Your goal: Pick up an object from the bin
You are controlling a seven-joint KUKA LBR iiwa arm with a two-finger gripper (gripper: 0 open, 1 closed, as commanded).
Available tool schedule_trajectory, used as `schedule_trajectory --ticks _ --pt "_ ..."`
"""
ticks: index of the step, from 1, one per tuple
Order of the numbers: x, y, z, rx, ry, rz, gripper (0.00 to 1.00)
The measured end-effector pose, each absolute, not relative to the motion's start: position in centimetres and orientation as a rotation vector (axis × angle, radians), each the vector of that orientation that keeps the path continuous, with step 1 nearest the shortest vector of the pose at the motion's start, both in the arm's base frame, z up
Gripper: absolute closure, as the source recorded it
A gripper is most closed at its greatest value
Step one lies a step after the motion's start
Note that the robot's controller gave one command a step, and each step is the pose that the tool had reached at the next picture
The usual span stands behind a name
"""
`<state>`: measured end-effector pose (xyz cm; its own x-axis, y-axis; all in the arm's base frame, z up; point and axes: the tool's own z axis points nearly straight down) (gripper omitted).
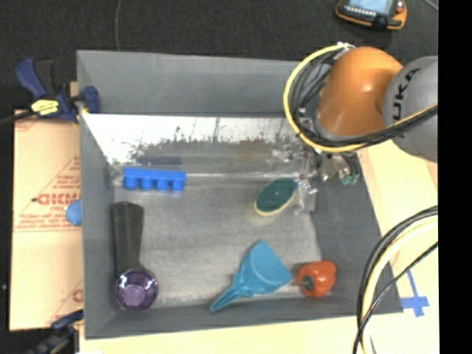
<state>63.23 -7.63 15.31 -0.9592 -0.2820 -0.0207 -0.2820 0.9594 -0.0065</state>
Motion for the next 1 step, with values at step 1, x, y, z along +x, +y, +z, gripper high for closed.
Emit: schedule_trajectory --ticks 1 --pt "64.37 -9.27 10.07 -0.270 3.128 0.000 0.00"
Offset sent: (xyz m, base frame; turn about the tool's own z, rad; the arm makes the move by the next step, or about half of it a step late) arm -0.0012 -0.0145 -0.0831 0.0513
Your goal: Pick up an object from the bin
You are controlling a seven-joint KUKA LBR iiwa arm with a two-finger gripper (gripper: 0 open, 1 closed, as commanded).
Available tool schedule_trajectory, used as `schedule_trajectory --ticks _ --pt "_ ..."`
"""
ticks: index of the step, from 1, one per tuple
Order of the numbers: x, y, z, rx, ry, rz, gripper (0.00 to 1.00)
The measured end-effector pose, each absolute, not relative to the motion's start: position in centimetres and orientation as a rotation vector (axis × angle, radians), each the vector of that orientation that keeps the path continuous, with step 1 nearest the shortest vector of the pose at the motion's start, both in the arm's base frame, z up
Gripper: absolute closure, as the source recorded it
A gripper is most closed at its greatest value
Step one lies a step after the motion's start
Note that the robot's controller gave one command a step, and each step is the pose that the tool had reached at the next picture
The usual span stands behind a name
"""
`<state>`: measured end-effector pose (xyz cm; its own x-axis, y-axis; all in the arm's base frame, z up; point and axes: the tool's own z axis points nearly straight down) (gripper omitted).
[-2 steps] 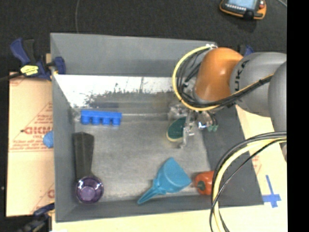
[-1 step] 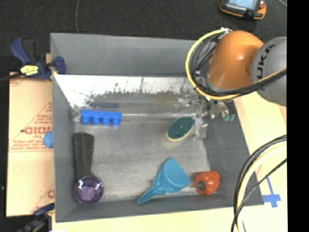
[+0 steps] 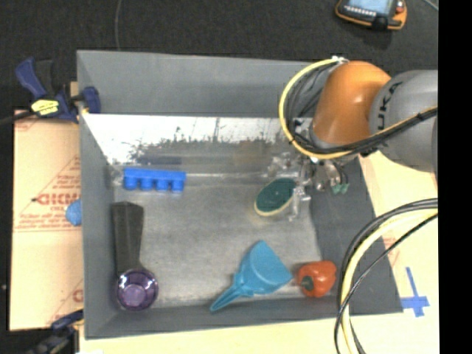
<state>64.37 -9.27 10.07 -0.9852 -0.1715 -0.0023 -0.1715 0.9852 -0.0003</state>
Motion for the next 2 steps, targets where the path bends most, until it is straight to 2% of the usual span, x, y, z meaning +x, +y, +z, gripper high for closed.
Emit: schedule_trajectory --ticks 1,2 --pt "63.3 -9.2 7.2 -0.361 3.094 -0.007 0.00" --pt "64.3 -9.0 7.2 -0.364 3.103 -0.006 1.00"
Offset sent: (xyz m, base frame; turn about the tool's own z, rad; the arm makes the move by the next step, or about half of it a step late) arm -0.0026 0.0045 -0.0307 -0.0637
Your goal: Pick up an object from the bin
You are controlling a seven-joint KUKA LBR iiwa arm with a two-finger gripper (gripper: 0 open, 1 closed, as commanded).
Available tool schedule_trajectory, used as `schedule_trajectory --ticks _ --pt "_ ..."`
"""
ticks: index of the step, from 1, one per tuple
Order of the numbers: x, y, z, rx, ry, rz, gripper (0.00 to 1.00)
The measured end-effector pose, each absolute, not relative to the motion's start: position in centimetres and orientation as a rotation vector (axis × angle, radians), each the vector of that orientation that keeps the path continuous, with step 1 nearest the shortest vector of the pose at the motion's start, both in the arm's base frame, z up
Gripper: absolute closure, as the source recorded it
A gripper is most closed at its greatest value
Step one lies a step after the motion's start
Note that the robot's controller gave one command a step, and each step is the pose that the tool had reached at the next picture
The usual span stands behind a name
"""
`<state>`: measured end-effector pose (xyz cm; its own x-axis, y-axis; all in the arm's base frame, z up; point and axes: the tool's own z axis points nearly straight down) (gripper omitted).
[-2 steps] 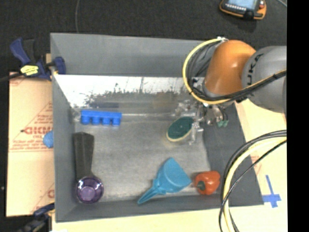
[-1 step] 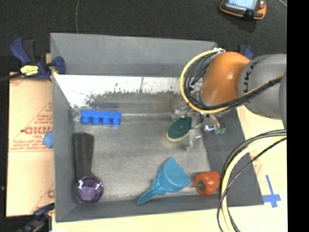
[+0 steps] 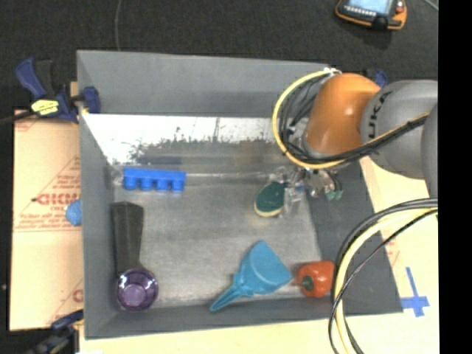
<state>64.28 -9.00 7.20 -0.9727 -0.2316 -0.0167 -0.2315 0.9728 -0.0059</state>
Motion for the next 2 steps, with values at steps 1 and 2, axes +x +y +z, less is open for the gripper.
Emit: schedule_trajectory --ticks 1,2 --pt "64.28 -8.99 7.20 -0.364 3.103 -0.006 1.00" --pt "64.25 -9.02 7.90 -0.363 3.103 -0.006 1.00"
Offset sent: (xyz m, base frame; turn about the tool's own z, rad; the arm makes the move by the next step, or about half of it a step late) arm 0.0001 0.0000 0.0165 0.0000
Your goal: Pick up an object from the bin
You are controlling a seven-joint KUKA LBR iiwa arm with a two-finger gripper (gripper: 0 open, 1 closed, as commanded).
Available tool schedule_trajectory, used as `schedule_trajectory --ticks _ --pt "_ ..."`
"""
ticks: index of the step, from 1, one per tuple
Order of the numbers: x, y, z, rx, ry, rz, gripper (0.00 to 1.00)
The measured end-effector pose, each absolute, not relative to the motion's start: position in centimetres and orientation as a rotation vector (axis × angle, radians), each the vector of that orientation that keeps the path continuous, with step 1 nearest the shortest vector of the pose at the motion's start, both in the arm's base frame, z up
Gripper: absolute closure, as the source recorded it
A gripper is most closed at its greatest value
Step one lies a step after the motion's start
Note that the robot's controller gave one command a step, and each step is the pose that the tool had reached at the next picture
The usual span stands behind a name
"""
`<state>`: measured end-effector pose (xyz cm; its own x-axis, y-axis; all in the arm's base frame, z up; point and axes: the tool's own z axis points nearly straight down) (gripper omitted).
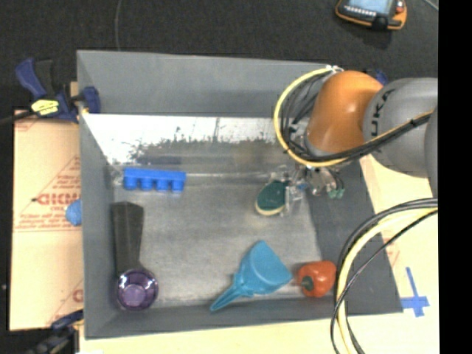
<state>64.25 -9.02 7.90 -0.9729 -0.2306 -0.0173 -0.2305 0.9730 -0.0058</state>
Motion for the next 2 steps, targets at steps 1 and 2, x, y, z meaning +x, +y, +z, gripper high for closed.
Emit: schedule_trajectory --ticks 1,2 --pt "64.2 -9.1 11.4 -0.362 3.105 -0.007 1.00" --pt "64.1 -9.1 15.8 -0.361 3.107 -0.006 1.00"
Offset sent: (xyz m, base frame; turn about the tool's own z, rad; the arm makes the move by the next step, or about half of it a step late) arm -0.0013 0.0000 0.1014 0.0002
